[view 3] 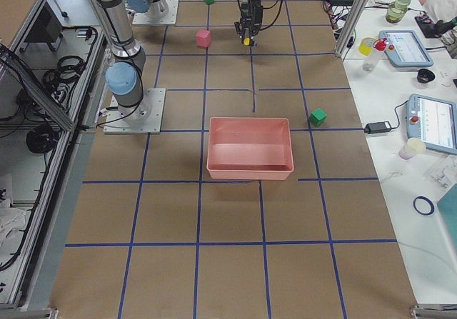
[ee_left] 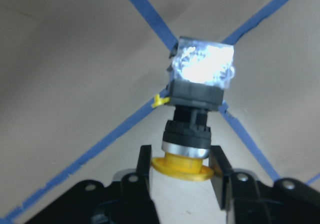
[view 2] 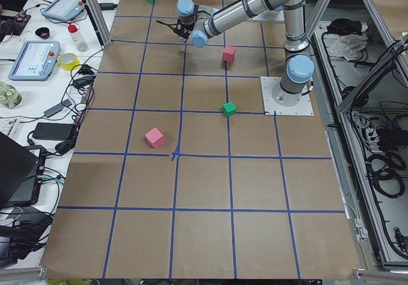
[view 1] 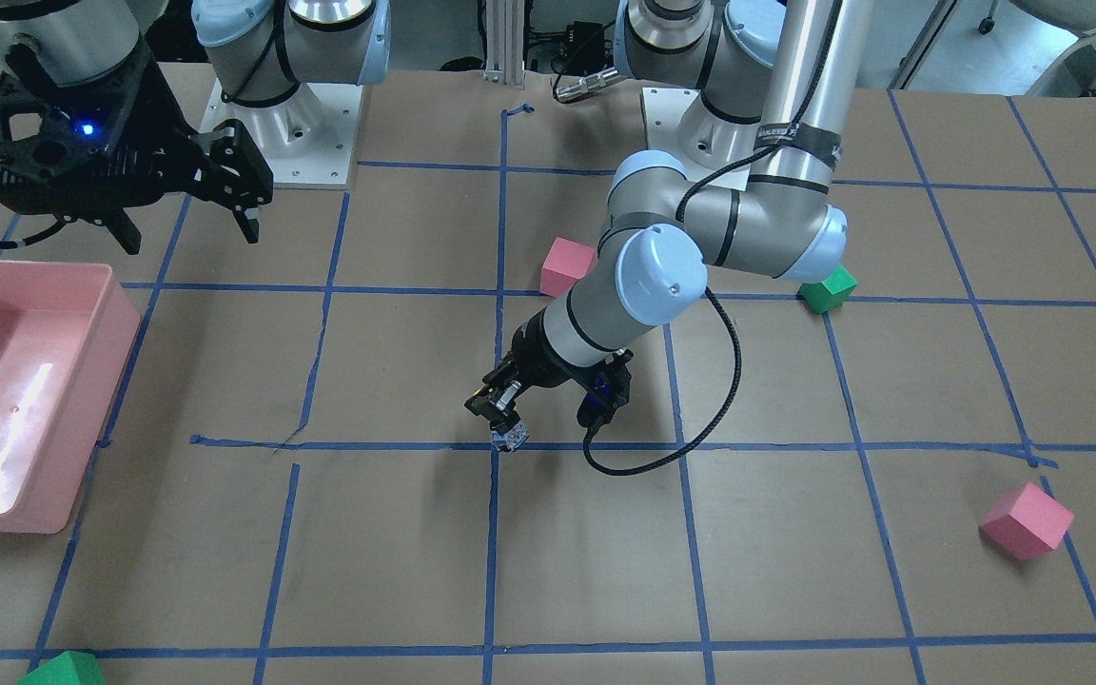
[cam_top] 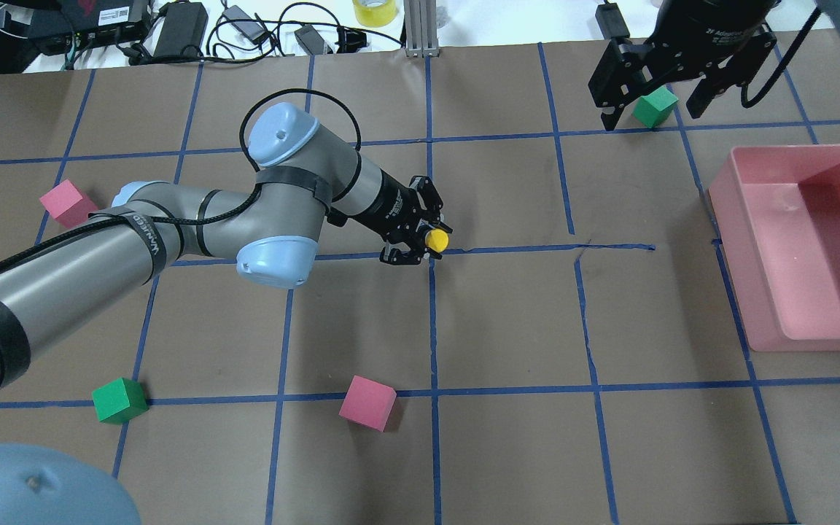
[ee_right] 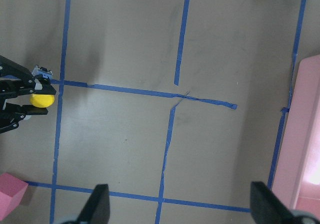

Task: Align button upright
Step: 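Rotate the held switch with the left gripper to stand yellow cap down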

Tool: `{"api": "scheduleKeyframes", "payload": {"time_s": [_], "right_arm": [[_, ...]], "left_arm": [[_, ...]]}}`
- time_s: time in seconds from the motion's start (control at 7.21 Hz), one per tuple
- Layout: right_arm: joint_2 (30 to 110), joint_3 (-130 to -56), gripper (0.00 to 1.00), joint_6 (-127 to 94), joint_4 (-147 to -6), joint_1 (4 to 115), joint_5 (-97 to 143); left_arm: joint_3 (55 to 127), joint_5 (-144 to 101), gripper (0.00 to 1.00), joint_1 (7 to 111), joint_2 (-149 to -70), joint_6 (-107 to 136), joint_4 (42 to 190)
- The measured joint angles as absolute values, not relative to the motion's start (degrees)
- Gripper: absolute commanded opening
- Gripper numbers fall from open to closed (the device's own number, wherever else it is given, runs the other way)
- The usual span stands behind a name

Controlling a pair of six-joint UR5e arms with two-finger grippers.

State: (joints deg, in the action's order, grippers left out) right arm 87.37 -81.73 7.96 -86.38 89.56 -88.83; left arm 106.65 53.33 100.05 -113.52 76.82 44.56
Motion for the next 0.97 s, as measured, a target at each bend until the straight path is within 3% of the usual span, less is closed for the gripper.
{"api": "scheduleKeyframes", "payload": {"time_s": [0.97], "right_arm": [[87.5,-81.7,1.00,8.0,-86.4,89.5,-88.9]], "left_arm": [[111.4,43.3,0.00,97.6,-114.7,81.7,44.5]]}}
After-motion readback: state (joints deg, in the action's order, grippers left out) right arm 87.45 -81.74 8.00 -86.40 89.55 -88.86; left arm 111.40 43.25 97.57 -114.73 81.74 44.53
